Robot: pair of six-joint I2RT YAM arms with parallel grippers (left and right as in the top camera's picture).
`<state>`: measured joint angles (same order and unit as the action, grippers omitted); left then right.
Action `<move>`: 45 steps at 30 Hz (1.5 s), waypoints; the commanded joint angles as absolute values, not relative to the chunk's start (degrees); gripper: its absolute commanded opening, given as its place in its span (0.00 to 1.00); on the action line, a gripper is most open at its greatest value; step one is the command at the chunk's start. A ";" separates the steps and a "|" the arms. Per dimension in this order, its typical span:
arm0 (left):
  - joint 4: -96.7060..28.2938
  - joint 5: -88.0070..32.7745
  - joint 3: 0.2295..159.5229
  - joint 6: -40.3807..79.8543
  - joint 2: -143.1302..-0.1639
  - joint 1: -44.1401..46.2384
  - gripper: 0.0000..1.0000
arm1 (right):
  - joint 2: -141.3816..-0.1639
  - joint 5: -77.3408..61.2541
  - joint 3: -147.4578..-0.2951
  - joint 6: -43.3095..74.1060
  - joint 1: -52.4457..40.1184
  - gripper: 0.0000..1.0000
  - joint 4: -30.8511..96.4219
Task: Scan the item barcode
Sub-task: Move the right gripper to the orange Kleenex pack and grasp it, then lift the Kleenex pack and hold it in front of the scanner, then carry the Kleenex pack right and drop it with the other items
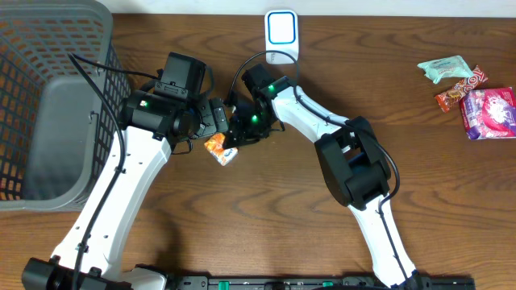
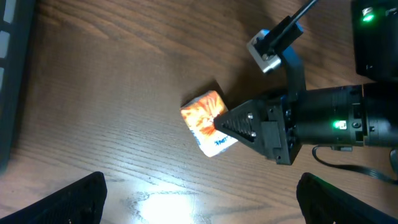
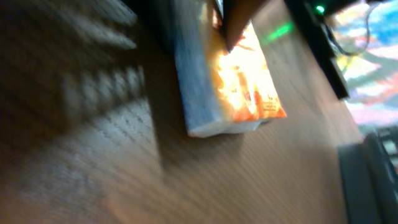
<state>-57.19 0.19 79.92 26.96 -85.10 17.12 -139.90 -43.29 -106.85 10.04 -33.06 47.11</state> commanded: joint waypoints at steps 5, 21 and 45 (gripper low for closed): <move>-57.41 0.69 80.44 26.39 -85.34 16.95 0.98 | -142.17 -36.93 -106.21 11.57 -32.10 0.01 48.84; -57.41 0.69 80.44 26.39 -85.34 16.95 0.98 | -123.66 23.07 -112.51 4.12 -25.41 0.01 33.76; -57.41 0.69 80.44 26.37 -85.36 16.95 0.98 | -129.05 38.02 -112.51 1.43 -25.02 0.01 11.11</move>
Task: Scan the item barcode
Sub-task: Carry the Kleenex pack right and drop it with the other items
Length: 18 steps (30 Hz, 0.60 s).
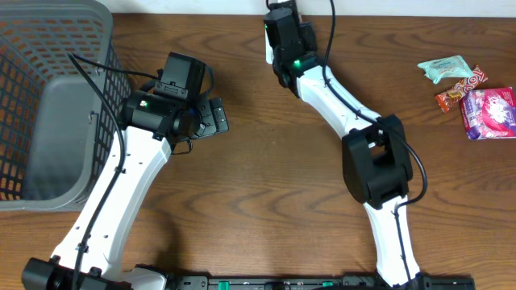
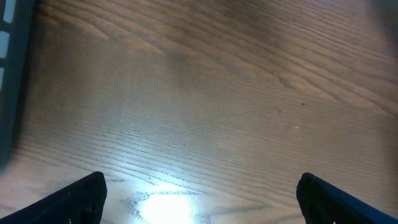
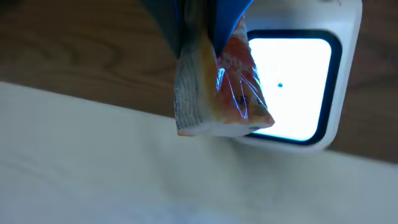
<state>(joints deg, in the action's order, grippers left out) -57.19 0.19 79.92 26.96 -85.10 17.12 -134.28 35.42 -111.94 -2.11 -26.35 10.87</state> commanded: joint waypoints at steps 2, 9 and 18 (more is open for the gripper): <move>-57.41 0.69 80.44 26.39 -85.34 16.95 0.98 | -127.07 38.06 -112.51 1.93 -23.11 0.01 13.37; -57.41 0.69 80.44 26.39 -85.34 16.95 0.98 | -125.14 45.80 -112.51 6.57 -13.10 0.01 30.22; -57.41 0.69 80.44 26.39 -85.34 16.95 0.98 | -125.21 42.35 -112.27 17.34 2.98 0.09 50.63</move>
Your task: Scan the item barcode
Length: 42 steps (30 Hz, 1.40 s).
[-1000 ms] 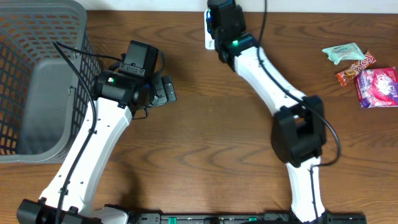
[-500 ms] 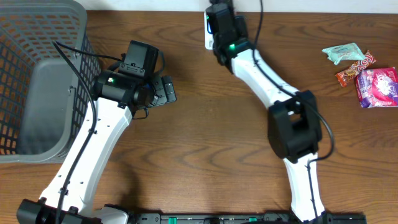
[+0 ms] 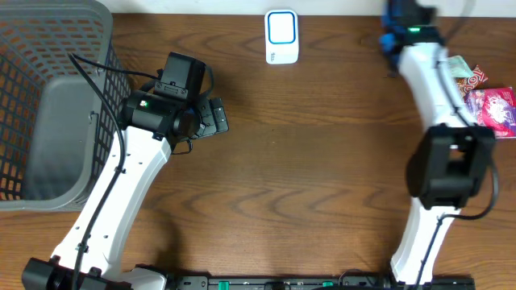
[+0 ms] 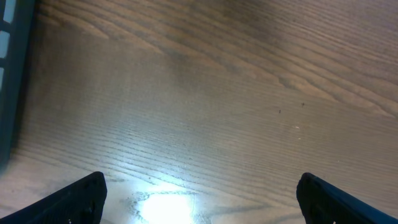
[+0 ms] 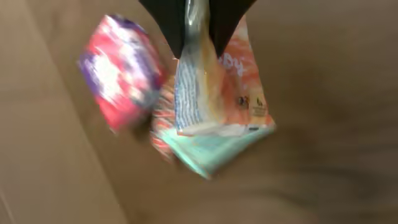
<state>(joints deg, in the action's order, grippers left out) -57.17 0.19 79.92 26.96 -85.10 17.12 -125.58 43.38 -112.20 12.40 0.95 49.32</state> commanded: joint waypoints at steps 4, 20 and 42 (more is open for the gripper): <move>-57.41 0.69 80.44 26.39 -85.34 16.95 0.98 | -125.21 37.21 -112.27 17.34 7.07 0.63 52.82; -57.41 0.69 80.44 26.39 -85.34 16.95 0.98 | -109.16 33.87 -112.29 30.70 6.22 0.99 72.27; -57.41 0.69 80.44 26.37 -85.34 16.95 0.98 | -56.86 15.33 -76.18 30.83 -17.45 0.99 77.14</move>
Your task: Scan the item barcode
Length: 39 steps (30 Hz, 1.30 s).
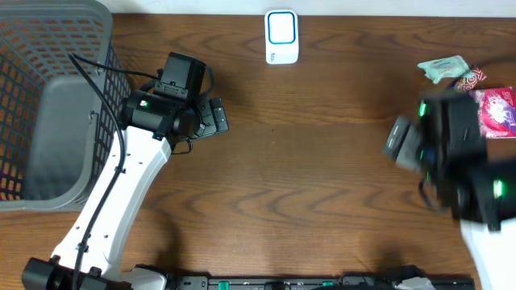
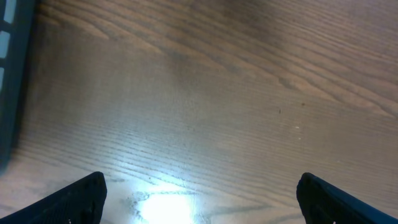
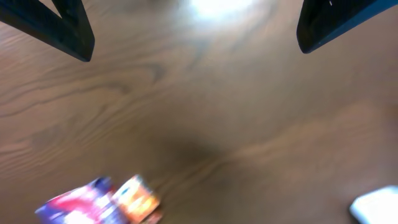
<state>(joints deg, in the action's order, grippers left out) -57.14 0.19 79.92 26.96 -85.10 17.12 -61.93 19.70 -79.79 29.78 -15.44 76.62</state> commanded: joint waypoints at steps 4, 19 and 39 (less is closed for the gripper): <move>-57.41 0.69 80.44 26.39 -85.34 16.95 0.98 | -51.20 11.38 -73.34 30.83 -17.89 0.99 80.77; -57.41 0.69 80.44 26.39 -85.34 16.95 0.98 | -47.09 11.27 -72.99 30.79 -17.89 0.99 91.68; -57.41 0.69 80.44 26.39 -85.34 16.95 0.98 | -46.63 14.20 -72.99 30.13 -17.89 0.99 89.27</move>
<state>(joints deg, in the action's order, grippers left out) -57.17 0.19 79.92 26.96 -85.12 17.12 -47.11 12.19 -73.32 29.95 -17.50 89.36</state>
